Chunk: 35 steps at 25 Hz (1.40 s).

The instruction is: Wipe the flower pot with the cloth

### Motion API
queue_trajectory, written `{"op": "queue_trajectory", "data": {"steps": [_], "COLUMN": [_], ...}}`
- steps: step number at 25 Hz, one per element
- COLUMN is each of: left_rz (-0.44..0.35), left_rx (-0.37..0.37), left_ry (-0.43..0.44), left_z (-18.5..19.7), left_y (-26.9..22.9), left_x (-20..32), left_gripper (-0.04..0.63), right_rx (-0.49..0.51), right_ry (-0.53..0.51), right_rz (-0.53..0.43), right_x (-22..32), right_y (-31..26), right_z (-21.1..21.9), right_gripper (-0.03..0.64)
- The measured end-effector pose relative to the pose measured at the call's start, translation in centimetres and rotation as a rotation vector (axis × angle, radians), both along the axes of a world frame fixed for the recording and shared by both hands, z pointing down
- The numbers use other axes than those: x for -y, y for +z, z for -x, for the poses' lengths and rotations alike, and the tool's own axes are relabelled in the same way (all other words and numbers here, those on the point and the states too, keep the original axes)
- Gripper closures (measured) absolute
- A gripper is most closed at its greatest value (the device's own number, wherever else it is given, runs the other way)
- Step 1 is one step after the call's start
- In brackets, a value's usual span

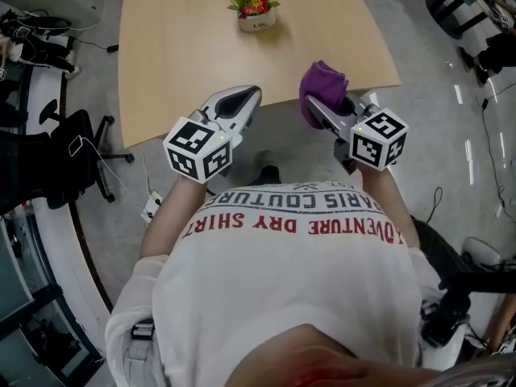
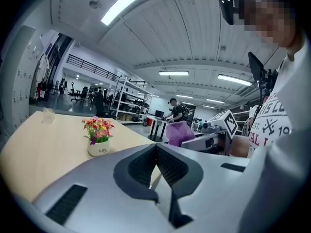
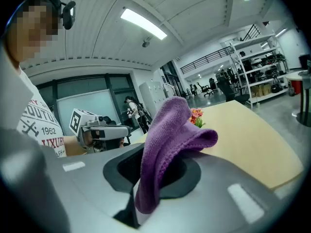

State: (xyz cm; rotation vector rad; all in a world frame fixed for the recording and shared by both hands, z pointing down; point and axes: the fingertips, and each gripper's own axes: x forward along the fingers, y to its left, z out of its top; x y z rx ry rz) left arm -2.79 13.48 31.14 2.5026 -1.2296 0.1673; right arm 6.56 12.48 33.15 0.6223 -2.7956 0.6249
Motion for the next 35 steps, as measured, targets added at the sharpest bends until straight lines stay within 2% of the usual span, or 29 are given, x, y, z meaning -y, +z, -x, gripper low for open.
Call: {"op": "queue_trajectory", "data": {"steps": [4, 8, 12, 17, 19, 21, 24, 26, 27, 30, 35], "left_rz": [-0.002, -0.024, -0.014, 0.002, 0.017, 0.025, 0.068, 0.076, 0.072, 0.085, 0.183], "left_rx": [0.025, 0.004, 0.018, 0.038, 0.057, 0.121, 0.203, 0.217, 0.214, 0.232, 0.348], "left_ry": [0.025, 0.044, 0.044, 0.016, -0.014, -0.048, -0.037, -0.036, -0.044, -0.042, -0.02], "left_z": [2.6, 5.2, 6.9, 8.5, 9.1, 9.9, 10.4, 10.6, 10.7, 11.2, 11.9], "left_y": [-0.3, -0.1, 1.0, 3.2, 4.5, 6.5, 9.5, 10.6, 10.9, 12.6, 17.1], "left_x": [7.1, 12.6, 15.7, 17.8, 18.7, 19.9, 21.4, 22.8, 23.7, 26.7, 30.9], "left_gripper": [0.601, 0.6, 0.6, 0.598, 0.565, 0.507, 0.413, 0.358, 0.35, 0.259, 0.208], "right_rx": [-0.001, -0.002, 0.006, 0.002, -0.002, -0.004, -0.008, -0.014, -0.017, -0.013, -0.02], "right_ry": [0.013, 0.028, 0.04, 0.048, 0.044, 0.04, 0.033, 0.027, 0.025, 0.026, 0.02], "right_rz": [0.004, -0.008, -0.015, 0.015, 0.03, 0.043, 0.06, 0.064, 0.067, 0.084, 0.117], "right_x": [7.4, 13.7, 16.8, 18.1, 18.3, 18.7, 19.4, 20.0, 20.4, 21.4, 23.3], "right_y": [-0.5, -0.2, 0.4, 2.7, 3.6, 4.4, 5.1, 5.4, 5.5, 6.2, 7.8], "right_z": [2.2, 4.3, 5.8, 6.3, 6.4, 6.4, 6.5, 6.5, 6.4, 6.2, 5.9], "right_gripper": [0.572, 0.572, 0.572, 0.571, 0.571, 0.571, 0.572, 0.572, 0.571, 0.571, 0.572]}}
